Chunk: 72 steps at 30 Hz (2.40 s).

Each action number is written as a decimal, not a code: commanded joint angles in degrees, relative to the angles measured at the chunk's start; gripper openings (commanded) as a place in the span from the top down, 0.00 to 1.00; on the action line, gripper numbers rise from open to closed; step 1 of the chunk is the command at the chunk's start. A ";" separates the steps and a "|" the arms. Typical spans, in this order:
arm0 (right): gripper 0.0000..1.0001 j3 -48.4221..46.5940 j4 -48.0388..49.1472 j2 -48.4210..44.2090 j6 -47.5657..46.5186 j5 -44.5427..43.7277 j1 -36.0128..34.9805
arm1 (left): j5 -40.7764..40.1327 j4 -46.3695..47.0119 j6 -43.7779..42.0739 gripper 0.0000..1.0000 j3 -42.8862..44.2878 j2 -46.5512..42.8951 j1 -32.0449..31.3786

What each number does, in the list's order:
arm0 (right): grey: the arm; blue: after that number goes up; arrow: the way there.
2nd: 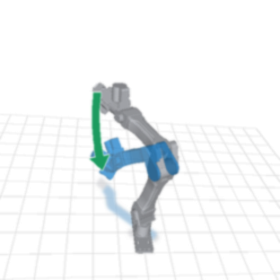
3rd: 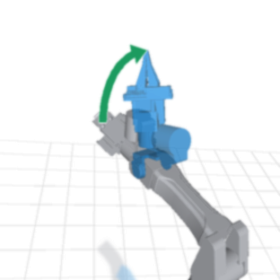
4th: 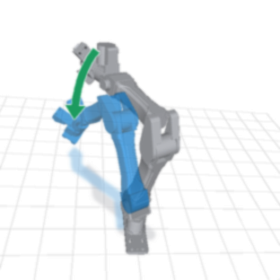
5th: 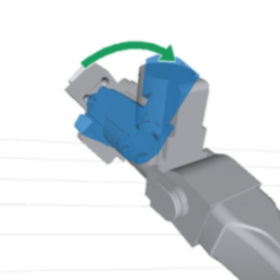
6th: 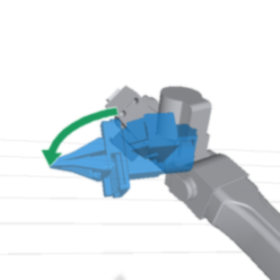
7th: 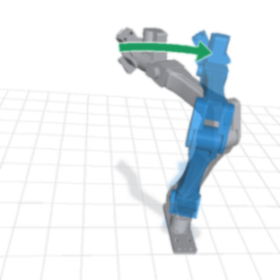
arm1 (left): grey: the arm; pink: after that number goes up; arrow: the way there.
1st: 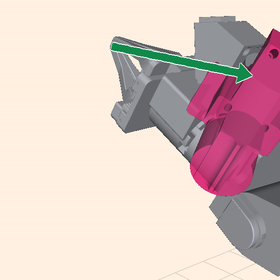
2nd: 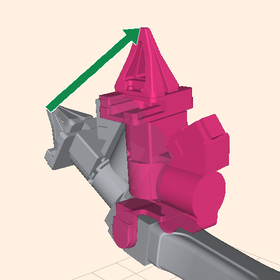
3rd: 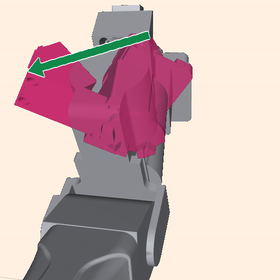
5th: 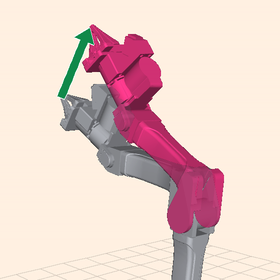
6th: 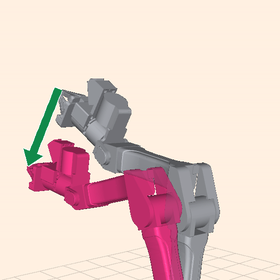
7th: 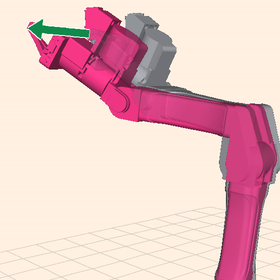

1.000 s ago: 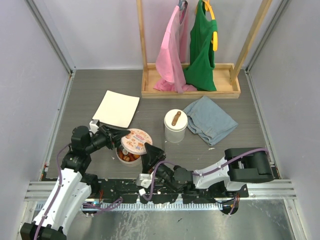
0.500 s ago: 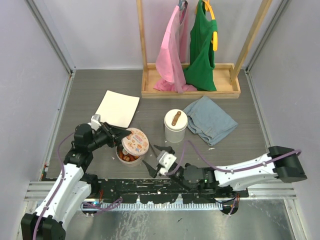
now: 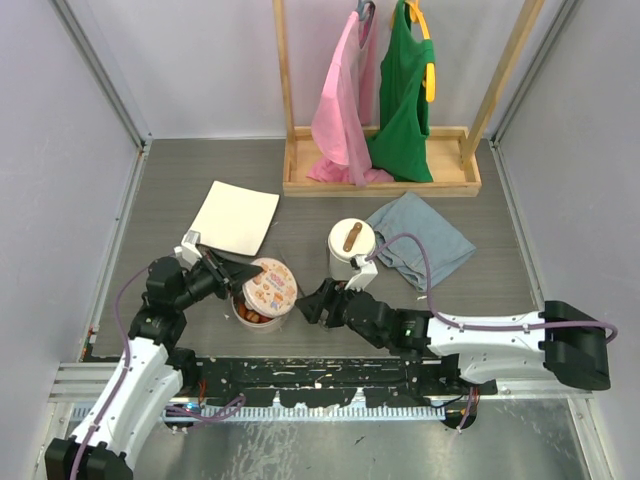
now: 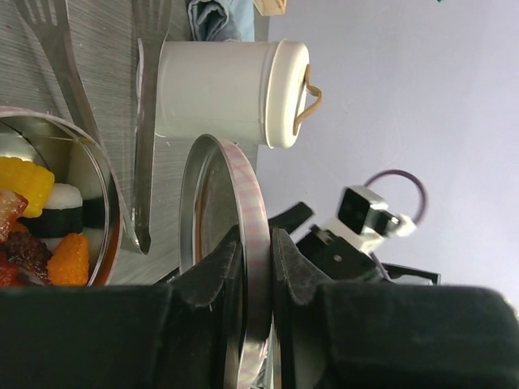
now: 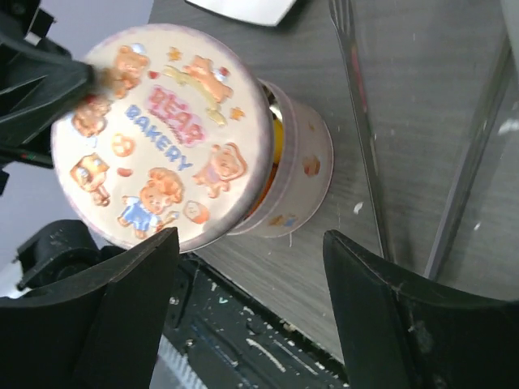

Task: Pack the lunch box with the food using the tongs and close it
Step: Close the box lid on the packing box.

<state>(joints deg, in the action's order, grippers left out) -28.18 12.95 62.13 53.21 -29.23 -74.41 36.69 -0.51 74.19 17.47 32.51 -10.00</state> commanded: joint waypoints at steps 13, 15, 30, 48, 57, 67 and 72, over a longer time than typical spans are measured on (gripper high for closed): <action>0.24 5.86 30.00 15.75 29.64 -2.27 0.85 | 2.94 10.98 6.74 0.95 -5.38 -2.71 0.64; 0.27 6.79 35.99 18.06 30.42 -2.93 0.85 | 3.06 13.15 8.35 0.95 -6.15 -2.64 0.60; 0.60 7.18 37.46 17.20 28.03 -2.69 0.95 | 1.44 -0.01 0.48 0.77 -3.62 -4.45 1.03; 0.54 -0.39 24.85 23.09 25.64 0.65 2.05 | -11.80 -28.93 -24.56 0.60 6.27 -2.68 1.05; 0.49 -3.20 21.87 26.34 24.37 1.84 2.48 | -14.96 -32.30 -29.53 0.54 8.64 -0.09 1.03; 0.47 -5.55 20.10 26.93 23.99 2.35 2.55 | -18.37 -32.73 -29.98 0.46 10.18 1.77 1.04; 0.46 -7.24 17.11 27.10 23.81 2.25 2.52 | -20.93 -34.70 -30.76 0.42 12.25 3.19 1.03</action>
<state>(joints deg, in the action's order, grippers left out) -32.60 30.81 89.38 77.69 -26.48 -72.14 18.79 -34.50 45.30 25.63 34.87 -8.88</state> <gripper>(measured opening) 0.540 0.568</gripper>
